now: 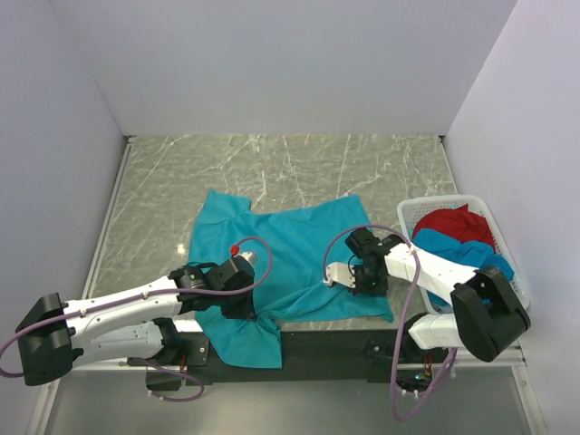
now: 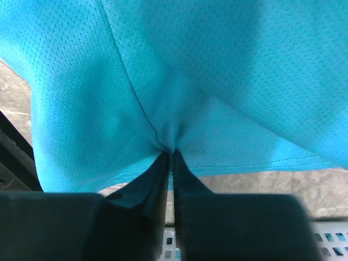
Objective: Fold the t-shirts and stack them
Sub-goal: Flatten the tshirt out
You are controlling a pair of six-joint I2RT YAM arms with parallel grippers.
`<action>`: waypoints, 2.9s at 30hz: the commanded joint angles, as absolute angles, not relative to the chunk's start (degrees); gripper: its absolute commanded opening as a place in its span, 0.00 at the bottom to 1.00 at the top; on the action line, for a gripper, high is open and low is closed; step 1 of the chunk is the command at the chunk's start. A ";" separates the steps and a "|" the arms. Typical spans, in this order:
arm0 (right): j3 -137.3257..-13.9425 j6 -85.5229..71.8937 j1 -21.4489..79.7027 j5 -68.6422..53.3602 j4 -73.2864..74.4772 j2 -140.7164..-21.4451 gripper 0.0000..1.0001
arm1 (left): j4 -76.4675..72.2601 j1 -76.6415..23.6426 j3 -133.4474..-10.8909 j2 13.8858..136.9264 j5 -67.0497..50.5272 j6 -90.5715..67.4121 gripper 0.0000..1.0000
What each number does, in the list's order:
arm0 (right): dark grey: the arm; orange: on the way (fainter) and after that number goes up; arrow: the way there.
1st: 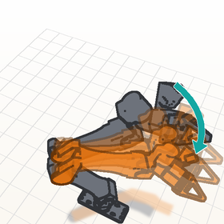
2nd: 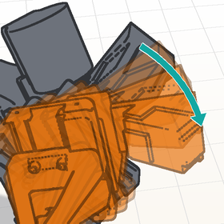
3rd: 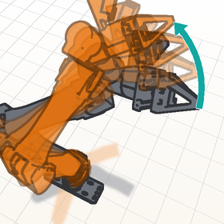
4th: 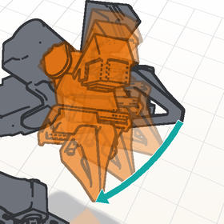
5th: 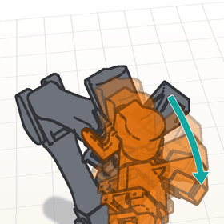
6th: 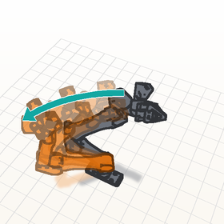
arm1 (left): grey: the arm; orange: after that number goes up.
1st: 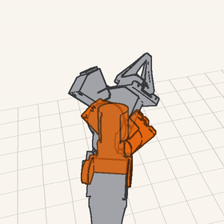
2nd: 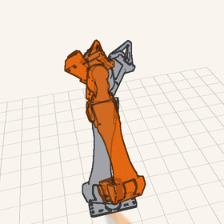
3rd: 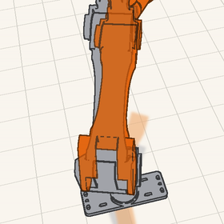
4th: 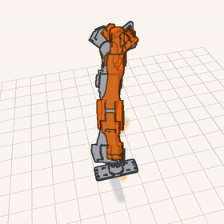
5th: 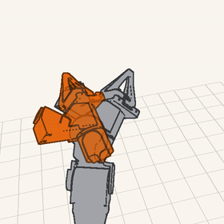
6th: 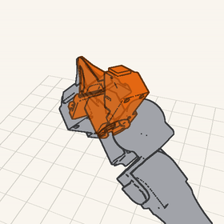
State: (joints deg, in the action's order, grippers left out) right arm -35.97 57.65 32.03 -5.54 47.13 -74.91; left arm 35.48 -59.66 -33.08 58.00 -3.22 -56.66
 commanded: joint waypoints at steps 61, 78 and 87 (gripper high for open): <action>-130.61 39.11 14.85 -5.09 48.09 -85.71 0.00 | 34.82 -16.79 -124.96 83.24 -19.41 -33.04 0.00; -50.38 55.46 14.94 -17.75 47.89 -52.91 0.00 | 36.81 -17.14 -50.86 49.85 -37.78 -35.32 0.00; -43.66 49.23 21.36 -12.57 44.41 -56.68 0.00 | 36.48 -18.90 -36.81 45.34 -36.49 -41.23 0.00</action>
